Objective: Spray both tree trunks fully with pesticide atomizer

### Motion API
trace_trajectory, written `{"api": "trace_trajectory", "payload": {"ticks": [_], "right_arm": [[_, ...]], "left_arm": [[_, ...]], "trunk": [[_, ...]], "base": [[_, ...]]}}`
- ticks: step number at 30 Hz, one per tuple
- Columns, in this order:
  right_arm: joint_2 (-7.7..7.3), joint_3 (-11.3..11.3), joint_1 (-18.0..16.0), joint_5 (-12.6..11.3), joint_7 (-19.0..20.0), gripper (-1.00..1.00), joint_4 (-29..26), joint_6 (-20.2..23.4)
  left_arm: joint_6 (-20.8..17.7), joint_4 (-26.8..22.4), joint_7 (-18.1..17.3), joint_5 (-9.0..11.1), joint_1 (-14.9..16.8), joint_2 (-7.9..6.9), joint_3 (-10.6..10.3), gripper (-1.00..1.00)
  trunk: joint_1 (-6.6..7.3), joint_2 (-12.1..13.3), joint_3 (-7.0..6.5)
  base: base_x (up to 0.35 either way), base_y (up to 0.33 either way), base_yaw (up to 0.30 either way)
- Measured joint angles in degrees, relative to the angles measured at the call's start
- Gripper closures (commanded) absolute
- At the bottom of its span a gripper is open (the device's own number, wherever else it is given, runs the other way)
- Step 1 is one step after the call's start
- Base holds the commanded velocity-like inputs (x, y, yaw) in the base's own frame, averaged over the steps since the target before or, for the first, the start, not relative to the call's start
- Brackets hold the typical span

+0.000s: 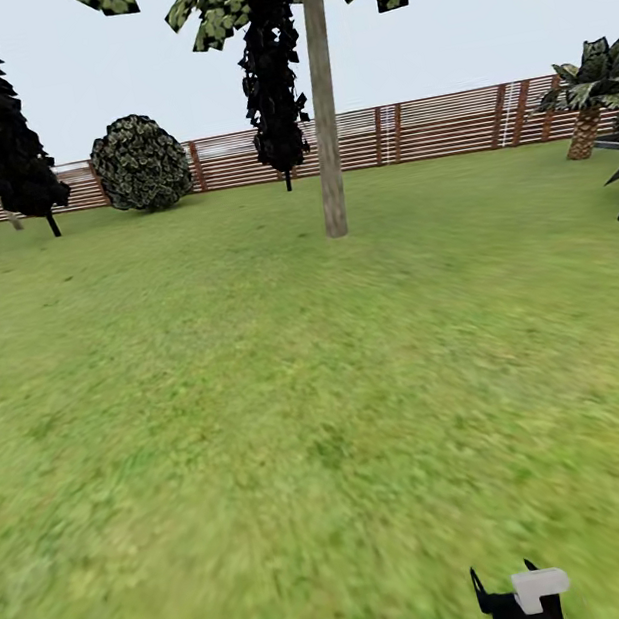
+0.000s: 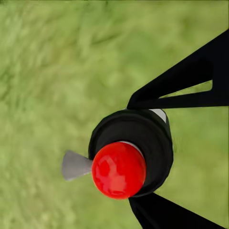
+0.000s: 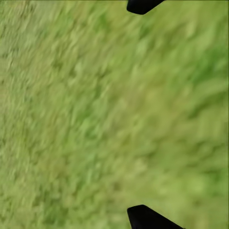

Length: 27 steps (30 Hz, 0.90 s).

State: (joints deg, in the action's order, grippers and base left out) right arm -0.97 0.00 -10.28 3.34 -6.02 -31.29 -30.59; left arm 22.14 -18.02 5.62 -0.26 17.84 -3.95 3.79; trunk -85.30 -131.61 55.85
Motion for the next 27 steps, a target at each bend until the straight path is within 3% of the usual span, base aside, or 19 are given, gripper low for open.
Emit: {"api": "trace_trajectory", "payload": {"ticks": [27], "right_arm": [[0.00,0.00,0.00,0.00,0.00,-1.00,0.00,0.00]], "left_arm": [[-0.02,-0.05,0.00,0.00,0.00,0.00,-0.01,1.00]], "trunk": [[0.00,0.00,0.00]], "base": [[0.339,0.000,0.000]]}}
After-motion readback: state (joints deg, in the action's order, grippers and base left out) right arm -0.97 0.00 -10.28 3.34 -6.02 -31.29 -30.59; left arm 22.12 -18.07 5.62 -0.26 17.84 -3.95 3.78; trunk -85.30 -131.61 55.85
